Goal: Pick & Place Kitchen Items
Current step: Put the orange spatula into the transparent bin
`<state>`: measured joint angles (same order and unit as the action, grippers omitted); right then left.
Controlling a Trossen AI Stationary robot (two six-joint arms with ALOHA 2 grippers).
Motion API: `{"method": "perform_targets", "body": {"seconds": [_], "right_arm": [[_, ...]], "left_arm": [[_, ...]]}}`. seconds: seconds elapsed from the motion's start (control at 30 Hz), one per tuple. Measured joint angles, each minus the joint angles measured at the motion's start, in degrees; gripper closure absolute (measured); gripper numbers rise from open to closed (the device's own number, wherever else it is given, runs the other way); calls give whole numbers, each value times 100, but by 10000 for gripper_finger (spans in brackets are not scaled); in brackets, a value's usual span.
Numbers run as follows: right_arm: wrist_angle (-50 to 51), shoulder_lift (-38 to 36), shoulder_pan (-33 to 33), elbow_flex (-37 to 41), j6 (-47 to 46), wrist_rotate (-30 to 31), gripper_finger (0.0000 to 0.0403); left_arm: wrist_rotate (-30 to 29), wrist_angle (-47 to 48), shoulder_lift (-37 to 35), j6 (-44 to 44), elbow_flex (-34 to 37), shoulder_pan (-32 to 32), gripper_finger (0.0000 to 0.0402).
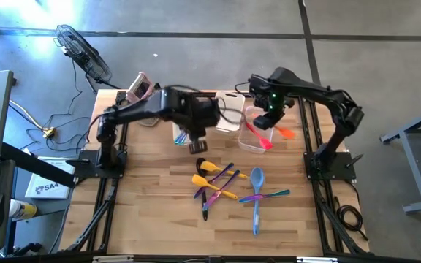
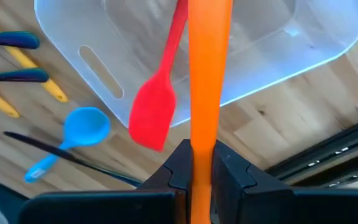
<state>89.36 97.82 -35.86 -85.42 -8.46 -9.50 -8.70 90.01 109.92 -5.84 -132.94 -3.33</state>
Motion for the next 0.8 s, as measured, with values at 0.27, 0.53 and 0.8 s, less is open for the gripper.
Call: {"method": "perform_targets", "body": {"seconds": [0.27, 0.53, 0.8], "right_arm": [[58, 440, 9, -95, -40, 14, 376], [35, 844, -33, -95, -116, -133, 376], [-234, 1068, -106, -93, -201, -302, 376]], "left_arm": [[115, 1, -94, 450, -2, -615, 371], [382, 1, -126, 890, -3, -1062, 371], [388, 1, -124, 1152, -4, -1284, 371]]}}
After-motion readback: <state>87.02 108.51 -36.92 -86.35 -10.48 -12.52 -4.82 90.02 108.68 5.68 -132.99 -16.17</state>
